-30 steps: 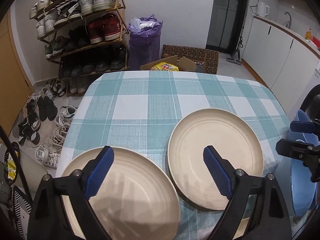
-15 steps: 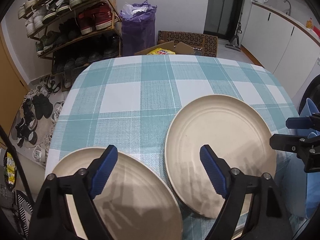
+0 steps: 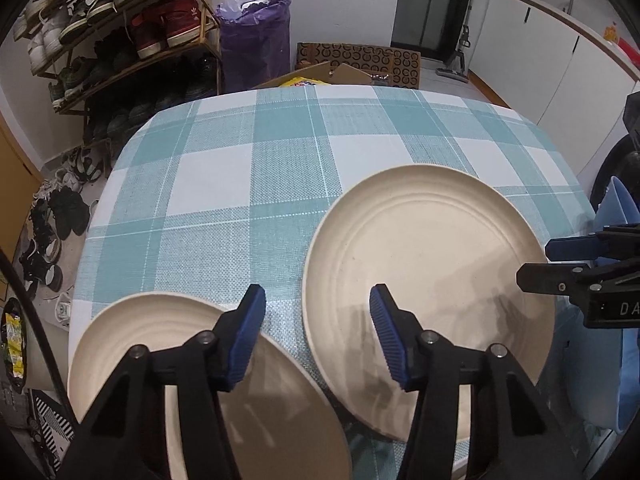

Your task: Organize plates and bowls

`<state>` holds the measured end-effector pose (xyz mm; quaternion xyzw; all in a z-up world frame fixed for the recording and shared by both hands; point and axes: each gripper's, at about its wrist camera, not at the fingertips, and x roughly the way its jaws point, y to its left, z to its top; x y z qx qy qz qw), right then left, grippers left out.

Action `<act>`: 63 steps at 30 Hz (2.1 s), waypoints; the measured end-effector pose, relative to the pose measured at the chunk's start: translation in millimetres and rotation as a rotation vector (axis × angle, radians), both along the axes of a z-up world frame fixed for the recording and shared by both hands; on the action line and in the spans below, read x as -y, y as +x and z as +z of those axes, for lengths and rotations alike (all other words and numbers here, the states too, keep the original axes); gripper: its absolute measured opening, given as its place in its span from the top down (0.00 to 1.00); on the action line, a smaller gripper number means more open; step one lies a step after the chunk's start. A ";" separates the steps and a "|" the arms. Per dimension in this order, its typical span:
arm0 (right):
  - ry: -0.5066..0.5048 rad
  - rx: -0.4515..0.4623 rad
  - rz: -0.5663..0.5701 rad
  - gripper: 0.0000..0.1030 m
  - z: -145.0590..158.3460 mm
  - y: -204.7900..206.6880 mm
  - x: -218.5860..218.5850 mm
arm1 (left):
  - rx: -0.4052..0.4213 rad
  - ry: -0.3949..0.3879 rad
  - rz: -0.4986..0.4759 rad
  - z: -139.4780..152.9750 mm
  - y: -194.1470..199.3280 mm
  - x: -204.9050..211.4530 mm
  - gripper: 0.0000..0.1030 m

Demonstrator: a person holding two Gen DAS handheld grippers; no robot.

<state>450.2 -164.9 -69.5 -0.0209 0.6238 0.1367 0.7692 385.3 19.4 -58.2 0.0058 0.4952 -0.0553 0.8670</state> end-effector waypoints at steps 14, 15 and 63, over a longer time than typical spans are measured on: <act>-0.047 -0.008 0.005 0.66 -5.5 -0.2 -1.8 | -0.040 -0.019 -0.023 -9.8 0.9 6.5 0.68; -0.051 -0.005 0.006 0.67 -5.6 -0.5 -1.6 | -0.041 -0.015 -0.022 -9.9 1.0 6.8 0.68; -0.059 0.184 -0.010 0.89 75.7 -45.8 10.0 | 0.114 -0.025 0.018 69.4 -43.8 -1.6 0.87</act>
